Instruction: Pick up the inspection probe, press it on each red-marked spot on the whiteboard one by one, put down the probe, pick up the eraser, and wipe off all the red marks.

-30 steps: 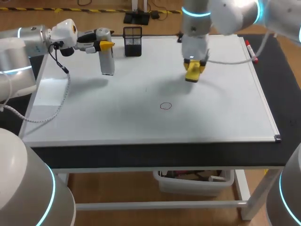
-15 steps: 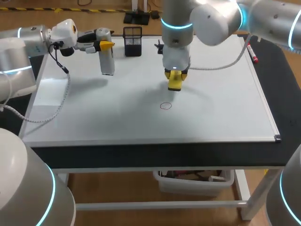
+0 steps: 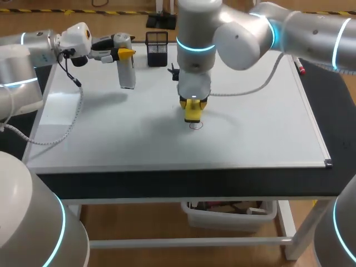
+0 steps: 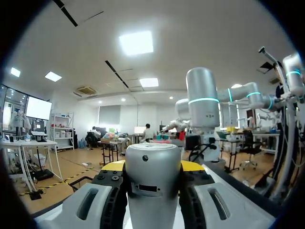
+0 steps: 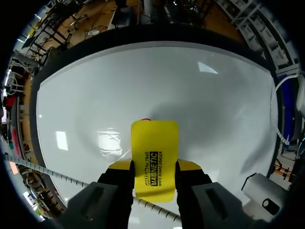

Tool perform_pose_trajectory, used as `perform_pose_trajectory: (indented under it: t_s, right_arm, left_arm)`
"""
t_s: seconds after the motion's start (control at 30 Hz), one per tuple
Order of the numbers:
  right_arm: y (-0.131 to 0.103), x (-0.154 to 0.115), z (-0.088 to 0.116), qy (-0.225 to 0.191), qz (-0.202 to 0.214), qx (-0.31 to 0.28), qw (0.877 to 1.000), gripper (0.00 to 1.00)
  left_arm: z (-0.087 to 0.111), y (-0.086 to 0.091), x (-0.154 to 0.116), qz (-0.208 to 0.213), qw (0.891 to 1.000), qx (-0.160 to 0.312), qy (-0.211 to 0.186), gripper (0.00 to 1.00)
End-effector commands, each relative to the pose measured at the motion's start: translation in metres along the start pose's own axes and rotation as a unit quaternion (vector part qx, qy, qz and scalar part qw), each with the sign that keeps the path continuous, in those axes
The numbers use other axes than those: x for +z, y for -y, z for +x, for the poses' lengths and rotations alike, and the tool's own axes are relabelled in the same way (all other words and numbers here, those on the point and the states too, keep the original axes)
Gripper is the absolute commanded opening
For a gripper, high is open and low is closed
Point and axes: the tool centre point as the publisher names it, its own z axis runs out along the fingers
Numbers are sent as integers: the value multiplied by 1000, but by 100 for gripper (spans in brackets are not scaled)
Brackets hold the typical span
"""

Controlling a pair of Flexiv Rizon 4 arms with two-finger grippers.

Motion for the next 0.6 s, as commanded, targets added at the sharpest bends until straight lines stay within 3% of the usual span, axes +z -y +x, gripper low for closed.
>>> perform_pose_trajectory:
  t_s: [0.03, 0.6]
  right_arm:
    - [-6, 9, -7, 4, -1, -6, 1000, 0]
    - [-29, 22, -15, 14, -21, -20, 999, 0]
  left_arm:
    - [1, 1, 0, 0, 1000, 0, 1, 0]
    - [1, 1, 0, 0, 1000, 0, 1, 0]
